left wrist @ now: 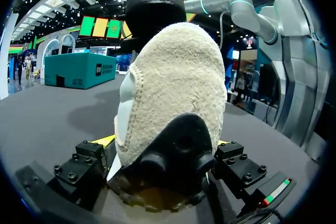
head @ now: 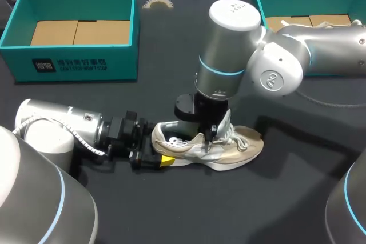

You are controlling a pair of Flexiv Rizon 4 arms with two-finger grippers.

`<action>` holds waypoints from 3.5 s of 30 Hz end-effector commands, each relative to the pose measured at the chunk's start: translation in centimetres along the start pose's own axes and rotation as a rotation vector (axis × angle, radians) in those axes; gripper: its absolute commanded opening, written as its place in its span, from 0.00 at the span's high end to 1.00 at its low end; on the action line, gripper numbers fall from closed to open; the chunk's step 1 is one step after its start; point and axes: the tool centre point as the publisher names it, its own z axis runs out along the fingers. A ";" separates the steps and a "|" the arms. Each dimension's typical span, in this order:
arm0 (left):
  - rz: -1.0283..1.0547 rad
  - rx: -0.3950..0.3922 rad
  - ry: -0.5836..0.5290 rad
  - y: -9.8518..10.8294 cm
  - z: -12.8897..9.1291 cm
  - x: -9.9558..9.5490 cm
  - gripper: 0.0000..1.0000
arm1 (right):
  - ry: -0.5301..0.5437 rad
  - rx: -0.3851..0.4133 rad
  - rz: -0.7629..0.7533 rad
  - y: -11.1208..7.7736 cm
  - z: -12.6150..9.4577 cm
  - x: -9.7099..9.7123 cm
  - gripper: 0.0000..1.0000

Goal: Take the shoe out of the shoebox, open the shoe tongue, remove and reinsert the insole, then place the shoe into the shoebox

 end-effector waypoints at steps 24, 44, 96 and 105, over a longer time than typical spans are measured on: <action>-0.001 0.000 -0.003 0.5 -0.1 0.1 1.00 | -0.046 -0.372 -0.200 -0.8 -4.6 0.3 1.00; -0.001 0.000 -0.003 0.5 -0.1 0.1 1.00 | -0.053 -0.374 -0.357 3.3 -6.3 0.4 1.00; -0.001 0.000 -0.003 0.5 -0.1 0.1 1.00 | 0.227 -0.342 -0.045 6.8 -6.9 0.8 0.51; -0.001 0.000 -0.003 0.5 -0.1 0.1 1.00 | 0.280 -0.373 -0.004 6.5 -6.2 1.2 0.36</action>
